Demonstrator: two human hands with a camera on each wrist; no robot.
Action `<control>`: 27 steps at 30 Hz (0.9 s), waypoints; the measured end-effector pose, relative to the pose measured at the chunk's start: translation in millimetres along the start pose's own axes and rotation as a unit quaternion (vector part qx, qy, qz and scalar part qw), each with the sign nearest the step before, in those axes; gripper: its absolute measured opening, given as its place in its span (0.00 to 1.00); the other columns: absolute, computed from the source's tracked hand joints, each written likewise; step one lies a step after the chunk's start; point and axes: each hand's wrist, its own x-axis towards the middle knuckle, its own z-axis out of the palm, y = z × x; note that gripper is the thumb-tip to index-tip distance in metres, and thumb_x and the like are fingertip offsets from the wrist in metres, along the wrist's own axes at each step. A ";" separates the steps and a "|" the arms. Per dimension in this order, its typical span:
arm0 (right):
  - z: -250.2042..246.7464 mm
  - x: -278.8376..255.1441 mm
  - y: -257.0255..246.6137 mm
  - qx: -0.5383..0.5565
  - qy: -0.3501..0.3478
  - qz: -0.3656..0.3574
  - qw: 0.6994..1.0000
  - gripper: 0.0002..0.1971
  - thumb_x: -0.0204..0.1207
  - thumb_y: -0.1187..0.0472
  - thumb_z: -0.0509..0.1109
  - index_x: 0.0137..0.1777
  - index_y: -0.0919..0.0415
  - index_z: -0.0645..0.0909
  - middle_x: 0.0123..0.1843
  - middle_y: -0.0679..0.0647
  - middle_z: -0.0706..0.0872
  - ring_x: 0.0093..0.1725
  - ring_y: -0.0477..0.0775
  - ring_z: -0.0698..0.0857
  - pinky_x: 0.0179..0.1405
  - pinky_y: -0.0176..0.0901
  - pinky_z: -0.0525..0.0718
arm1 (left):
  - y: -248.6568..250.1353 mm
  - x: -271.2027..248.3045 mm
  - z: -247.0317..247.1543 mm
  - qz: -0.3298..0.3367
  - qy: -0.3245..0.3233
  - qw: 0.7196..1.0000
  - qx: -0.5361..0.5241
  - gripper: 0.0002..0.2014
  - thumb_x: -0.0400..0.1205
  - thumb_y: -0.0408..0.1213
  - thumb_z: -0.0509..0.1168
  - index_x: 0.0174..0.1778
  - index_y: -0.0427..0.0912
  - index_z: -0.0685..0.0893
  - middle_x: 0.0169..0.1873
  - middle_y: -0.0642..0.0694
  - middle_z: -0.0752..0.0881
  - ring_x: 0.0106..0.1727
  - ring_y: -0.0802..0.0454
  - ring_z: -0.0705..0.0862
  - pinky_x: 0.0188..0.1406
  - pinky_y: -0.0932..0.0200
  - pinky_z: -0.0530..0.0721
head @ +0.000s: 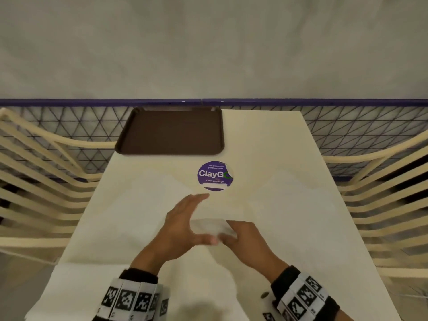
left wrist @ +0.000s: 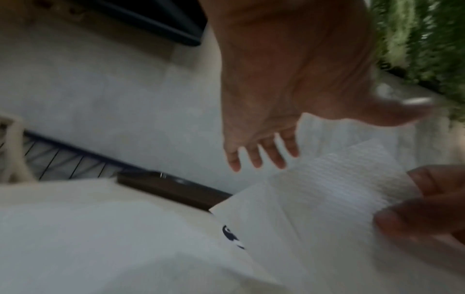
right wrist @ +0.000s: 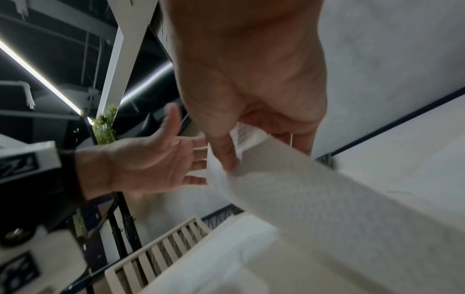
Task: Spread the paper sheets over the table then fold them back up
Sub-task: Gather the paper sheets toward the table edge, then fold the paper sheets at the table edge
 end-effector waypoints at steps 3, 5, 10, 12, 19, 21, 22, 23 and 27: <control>-7.1 3.5 -10.9 0.047 -0.040 -0.007 0.998 0.08 0.73 0.58 0.71 0.43 0.64 0.84 0.39 0.56 0.87 0.36 0.50 0.81 0.37 0.45 0.76 | 6.4 -6.1 -4.7 0.015 -0.047 0.999 0.023 0.23 0.64 0.53 0.77 0.52 0.69 0.77 0.51 0.72 0.81 0.54 0.79 0.75 0.66 0.69 0.63; -12.2 4.5 -13.1 0.065 -0.056 0.006 0.996 0.05 0.71 0.59 0.74 0.43 0.60 0.86 0.40 0.54 0.88 0.37 0.48 0.81 0.39 0.43 0.78 | 7.5 -4.0 -8.1 0.001 0.025 0.999 -0.036 0.10 0.71 0.39 0.76 0.31 0.58 0.82 0.27 0.62 0.83 0.31 0.67 0.78 0.39 0.71 0.72; -33.6 3.9 -3.1 0.073 -0.073 0.052 0.993 0.06 0.68 0.64 0.76 0.38 0.68 0.84 0.33 0.58 0.84 0.33 0.49 0.80 0.35 0.42 0.76 | -6.7 -6.3 -28.2 -0.081 0.137 0.964 -0.211 0.05 0.75 0.34 0.72 0.38 0.36 0.86 0.33 0.41 0.89 0.35 0.51 0.83 0.39 0.59 0.79; -43.8 4.0 0.4 0.108 -0.046 0.072 0.990 0.03 0.67 0.68 0.77 0.41 0.64 0.87 0.36 0.58 0.88 0.34 0.50 0.83 0.34 0.40 0.80 | -16.1 -6.2 -34.5 -0.112 0.158 0.947 -0.256 0.03 0.75 0.33 0.72 0.42 0.37 0.88 0.36 0.44 0.91 0.38 0.49 0.88 0.41 0.57 0.84; -61.1 -1.3 -9.1 0.187 0.175 0.055 0.965 0.04 0.69 0.70 0.75 0.36 0.63 0.84 0.35 0.60 0.89 0.33 0.51 0.84 0.34 0.40 0.78 | -23.8 -9.0 -39.4 -0.087 0.189 0.939 -0.274 0.04 0.73 0.33 0.74 0.38 0.48 0.89 0.31 0.56 0.90 0.32 0.63 0.85 0.33 0.68 0.80; -58.7 -14.9 -17.3 0.206 0.219 0.022 0.953 0.06 0.69 0.71 0.75 0.35 0.62 0.85 0.34 0.57 0.88 0.33 0.48 0.84 0.36 0.33 0.79 | -22.2 -16.2 -40.3 -0.049 0.214 0.941 -0.258 0.09 0.72 0.32 0.75 0.31 0.51 0.90 0.26 0.55 0.86 0.26 0.61 0.79 0.31 0.71 0.76; -56.7 -23.3 -20.0 0.210 0.224 0.005 0.952 0.07 0.68 0.72 0.75 0.35 0.60 0.86 0.35 0.53 0.89 0.35 0.46 0.85 0.39 0.29 0.80 | -22.0 -21.9 -40.5 -0.033 0.215 0.938 -0.270 0.11 0.71 0.29 0.74 0.29 0.52 0.90 0.26 0.52 0.86 0.25 0.59 0.77 0.29 0.71 0.75; -54.2 -32.3 -21.4 0.210 0.220 -0.010 0.953 0.08 0.68 0.73 0.75 0.36 0.59 0.87 0.36 0.50 0.90 0.38 0.44 0.87 0.43 0.28 0.81 | -22.9 -28.6 -40.6 -0.021 0.210 0.936 -0.284 0.13 0.71 0.26 0.74 0.29 0.51 0.91 0.26 0.48 0.86 0.25 0.59 0.76 0.27 0.71 0.75; -37.4 -62.5 -1.6 0.229 0.146 -0.013 0.962 0.16 0.66 0.78 0.74 0.33 0.54 0.89 0.41 0.48 0.92 0.47 0.47 0.89 0.54 0.34 0.82 | -39.3 -58.4 -27.7 -0.016 0.126 0.947 -0.294 0.19 0.68 0.11 0.66 0.30 0.41 0.92 0.33 0.45 0.91 0.26 0.56 0.83 0.25 0.70 0.78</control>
